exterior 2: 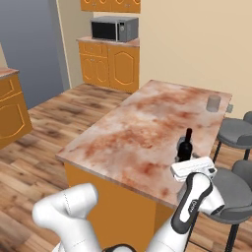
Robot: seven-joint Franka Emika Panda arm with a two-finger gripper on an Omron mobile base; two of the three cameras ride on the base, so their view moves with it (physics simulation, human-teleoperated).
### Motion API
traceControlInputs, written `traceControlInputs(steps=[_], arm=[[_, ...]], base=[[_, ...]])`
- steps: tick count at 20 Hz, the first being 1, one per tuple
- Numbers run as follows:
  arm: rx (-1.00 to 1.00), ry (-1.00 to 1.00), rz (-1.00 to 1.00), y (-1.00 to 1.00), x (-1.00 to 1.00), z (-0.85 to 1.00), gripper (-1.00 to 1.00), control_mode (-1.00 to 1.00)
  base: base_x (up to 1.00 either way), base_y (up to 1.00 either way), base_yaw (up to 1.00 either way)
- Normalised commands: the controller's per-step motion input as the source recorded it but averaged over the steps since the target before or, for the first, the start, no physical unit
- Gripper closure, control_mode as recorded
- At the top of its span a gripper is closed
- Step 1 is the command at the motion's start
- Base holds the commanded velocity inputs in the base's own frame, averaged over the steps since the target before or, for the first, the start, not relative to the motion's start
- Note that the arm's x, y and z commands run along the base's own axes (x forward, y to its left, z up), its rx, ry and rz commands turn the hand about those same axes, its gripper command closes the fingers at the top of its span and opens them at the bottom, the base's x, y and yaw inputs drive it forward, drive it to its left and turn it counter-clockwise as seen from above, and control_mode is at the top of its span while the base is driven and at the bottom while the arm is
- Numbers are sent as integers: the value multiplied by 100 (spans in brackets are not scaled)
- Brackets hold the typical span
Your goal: There is a wine glass and glass cup on the dining counter. Place the wine bottle next to the wine glass and the juice bottle next to the glass cup.
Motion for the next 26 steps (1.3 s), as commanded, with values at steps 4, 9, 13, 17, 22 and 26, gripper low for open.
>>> traceControlInputs(steps=[4, 9, 13, 17, 22, 26], arm=[[0, 0, 1, 0, -3, 17, -100, -100], [0, 0, 0, -2, -3, 16, -100, -100], [0, 0, 3, -17, -26, 69, -100, -100], [0, -3, 6, -15, -63, 98, -100, -100], [-1, -3, 3, 8, -59, 100, -100, -100], [-12, 0, 0, 60, -24, 100, -100, -100]], base=[[0, 0, 0], [0, 0, 0], [0, 0, 0], [0, 0, 0], [0, 0, 0], [0, 0, 0]])
